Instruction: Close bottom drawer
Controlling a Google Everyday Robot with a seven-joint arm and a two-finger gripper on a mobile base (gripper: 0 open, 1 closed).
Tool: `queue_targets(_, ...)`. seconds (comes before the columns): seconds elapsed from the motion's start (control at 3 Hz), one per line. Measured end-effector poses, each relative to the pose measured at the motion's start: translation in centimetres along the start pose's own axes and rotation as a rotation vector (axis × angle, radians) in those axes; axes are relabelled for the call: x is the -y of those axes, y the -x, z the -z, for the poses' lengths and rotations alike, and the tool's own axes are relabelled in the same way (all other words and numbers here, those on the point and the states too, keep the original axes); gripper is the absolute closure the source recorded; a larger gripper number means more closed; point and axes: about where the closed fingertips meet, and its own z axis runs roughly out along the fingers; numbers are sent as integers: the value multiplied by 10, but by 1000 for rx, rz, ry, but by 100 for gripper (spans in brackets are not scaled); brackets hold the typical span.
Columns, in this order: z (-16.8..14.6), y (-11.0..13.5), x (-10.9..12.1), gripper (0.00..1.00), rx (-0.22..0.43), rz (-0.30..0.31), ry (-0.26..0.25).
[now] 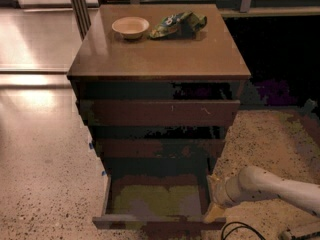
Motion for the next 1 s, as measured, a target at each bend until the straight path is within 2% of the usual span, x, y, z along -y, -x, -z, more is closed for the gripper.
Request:
queue_targets(0.67,0,0,0,61,0,0,0)
queue_targets(1.0,-20,-6,-3,84,25,49,15)
